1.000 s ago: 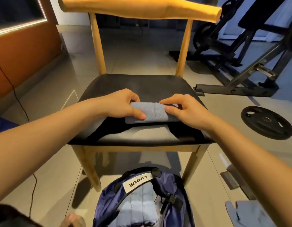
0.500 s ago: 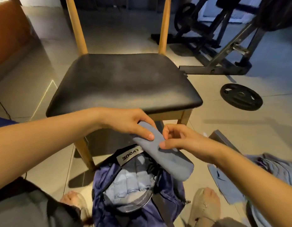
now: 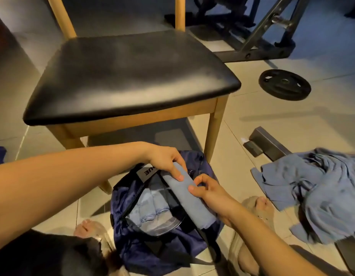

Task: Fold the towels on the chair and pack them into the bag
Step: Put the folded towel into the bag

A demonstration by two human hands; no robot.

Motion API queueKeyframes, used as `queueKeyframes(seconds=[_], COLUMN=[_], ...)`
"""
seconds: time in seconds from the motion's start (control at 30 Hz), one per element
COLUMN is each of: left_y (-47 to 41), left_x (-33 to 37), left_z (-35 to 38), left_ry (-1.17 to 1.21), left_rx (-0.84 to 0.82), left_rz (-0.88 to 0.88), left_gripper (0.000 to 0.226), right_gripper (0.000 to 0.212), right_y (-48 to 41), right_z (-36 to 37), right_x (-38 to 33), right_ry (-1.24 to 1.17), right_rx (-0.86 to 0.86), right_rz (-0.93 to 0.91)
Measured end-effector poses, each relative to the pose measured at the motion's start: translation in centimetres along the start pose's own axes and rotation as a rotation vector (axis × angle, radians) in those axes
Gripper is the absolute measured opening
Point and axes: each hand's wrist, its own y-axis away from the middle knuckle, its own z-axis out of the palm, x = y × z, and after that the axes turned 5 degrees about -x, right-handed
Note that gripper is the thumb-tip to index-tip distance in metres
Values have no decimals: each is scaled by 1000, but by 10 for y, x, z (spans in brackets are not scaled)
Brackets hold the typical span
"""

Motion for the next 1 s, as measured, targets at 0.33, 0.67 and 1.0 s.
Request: queueKeyframes(seconds=[0.33,0.67,1.0], left_y=[-26,-14,-36], left_x=[-82,-129,-110], left_z=[16,15,10], left_ry=[-678,-360,-263], left_rx=[632,716,784], left_rz=[-454,-330,-187], left_gripper=[40,16,17], right_gripper=[28,7,8], right_y=[-56,-146,-153], right_z=[43,85,78], right_x=[51,47,63], right_ry=[157,214,539], right_rx=[302,484,794], right_rz=[103,94,-77])
